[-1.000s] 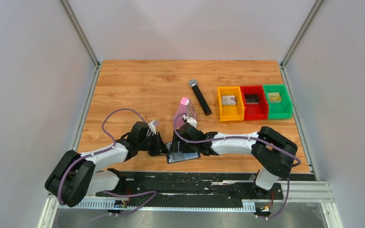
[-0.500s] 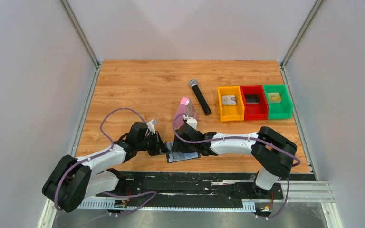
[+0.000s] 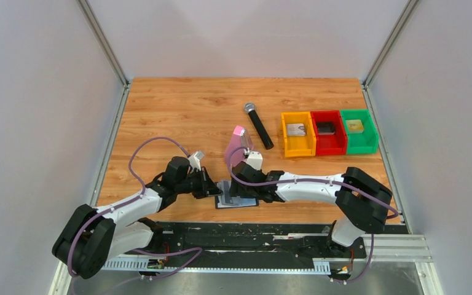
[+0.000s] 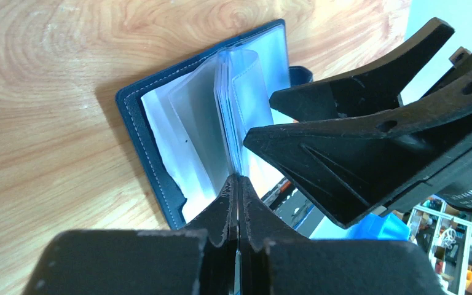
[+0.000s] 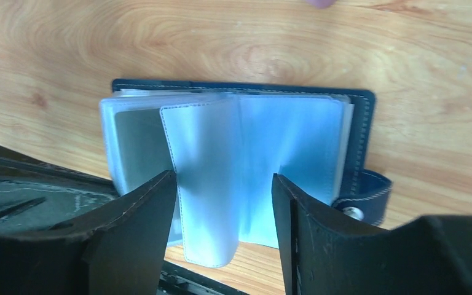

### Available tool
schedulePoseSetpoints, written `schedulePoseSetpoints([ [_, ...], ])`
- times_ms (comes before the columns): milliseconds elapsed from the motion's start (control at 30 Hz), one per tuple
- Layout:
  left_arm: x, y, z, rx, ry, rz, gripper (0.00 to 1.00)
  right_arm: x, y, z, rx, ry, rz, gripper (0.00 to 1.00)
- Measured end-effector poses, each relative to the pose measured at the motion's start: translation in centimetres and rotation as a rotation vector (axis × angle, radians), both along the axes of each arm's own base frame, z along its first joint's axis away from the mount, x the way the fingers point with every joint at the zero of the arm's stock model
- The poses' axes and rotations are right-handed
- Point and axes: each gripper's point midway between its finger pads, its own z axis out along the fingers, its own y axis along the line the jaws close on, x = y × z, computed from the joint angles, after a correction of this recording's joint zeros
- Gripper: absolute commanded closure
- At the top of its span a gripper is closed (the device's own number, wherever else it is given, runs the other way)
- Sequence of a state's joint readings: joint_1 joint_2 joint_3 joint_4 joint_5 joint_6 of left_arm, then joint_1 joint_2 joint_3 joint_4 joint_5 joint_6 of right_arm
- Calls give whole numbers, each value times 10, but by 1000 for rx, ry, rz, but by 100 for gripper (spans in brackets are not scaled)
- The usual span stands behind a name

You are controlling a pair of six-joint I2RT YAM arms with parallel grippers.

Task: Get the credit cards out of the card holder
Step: Remove the credit card from the card holder.

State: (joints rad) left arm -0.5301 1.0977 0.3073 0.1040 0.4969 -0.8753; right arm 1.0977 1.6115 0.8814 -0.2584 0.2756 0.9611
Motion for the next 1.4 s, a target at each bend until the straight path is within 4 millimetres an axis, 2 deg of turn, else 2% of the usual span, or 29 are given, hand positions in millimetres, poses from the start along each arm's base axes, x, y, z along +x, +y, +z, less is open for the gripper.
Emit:
schedulePoseSetpoints([
  [133, 1, -2, 5, -17, -17, -6, 100, -2, -17, -1, -44, -6, -25, 41],
  [233, 2, -3, 6, -22, -21, -8, 100, -2, -30, 1, -79, -15, -49, 46],
  [333, 2, -4, 7, -27, -25, -12, 100, -2, -40, 8, -98, -28, -67, 52],
  [400, 2, -4, 8, -30, -27, -14, 100, -2, -44, 17, -90, -39, -72, 52],
  [500, 2, -5, 8, -31, -28, -14, 100, -2, -40, 38, -34, -66, -54, 50],
  [600, 2, -5, 8, -33, -30, -15, 100, -4, -30, 54, 34, -80, -13, 42],
  [767, 3, -6, 9, -40, -33, -20, 100, -10, -5, 67, 139, -75, 72, 40],
  [933, 2, -6, 9, -41, -31, -22, 100, -14, 9, 57, 156, -47, 122, 40],
  [1200, 2, -6, 9, -42, -28, -21, 100, -20, 13, 29, 113, 14, 148, 40],
  [1400, 2, -6, 9, -42, -25, -21, 100, -23, 14, 22, 104, 35, 159, 40],
])
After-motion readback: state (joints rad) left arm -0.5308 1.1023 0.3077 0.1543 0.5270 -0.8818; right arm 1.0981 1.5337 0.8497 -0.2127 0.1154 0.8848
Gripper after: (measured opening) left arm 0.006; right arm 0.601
